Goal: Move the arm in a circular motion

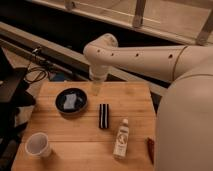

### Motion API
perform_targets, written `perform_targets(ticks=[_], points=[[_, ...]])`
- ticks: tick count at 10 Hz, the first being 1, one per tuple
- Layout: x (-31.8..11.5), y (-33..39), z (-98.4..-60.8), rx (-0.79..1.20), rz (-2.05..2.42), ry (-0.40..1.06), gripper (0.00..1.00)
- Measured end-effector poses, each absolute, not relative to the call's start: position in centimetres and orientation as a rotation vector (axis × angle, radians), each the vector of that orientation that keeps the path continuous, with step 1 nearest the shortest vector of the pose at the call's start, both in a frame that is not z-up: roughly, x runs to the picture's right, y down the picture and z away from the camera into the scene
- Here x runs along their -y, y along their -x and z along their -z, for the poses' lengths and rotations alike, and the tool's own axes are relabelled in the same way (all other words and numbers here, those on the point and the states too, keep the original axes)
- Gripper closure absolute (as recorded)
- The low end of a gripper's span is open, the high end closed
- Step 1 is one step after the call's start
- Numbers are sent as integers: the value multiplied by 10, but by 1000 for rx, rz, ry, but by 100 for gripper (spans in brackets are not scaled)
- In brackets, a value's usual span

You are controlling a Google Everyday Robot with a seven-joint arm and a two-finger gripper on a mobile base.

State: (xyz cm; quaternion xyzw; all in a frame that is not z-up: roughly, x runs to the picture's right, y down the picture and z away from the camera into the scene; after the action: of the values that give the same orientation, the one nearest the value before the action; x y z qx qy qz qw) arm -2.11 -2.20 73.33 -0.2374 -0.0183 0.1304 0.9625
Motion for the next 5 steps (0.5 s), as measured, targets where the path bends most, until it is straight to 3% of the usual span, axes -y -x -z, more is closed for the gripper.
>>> perform_targets(ticks=[5], points=[[28, -96, -739, -113, -464, 457, 33]])
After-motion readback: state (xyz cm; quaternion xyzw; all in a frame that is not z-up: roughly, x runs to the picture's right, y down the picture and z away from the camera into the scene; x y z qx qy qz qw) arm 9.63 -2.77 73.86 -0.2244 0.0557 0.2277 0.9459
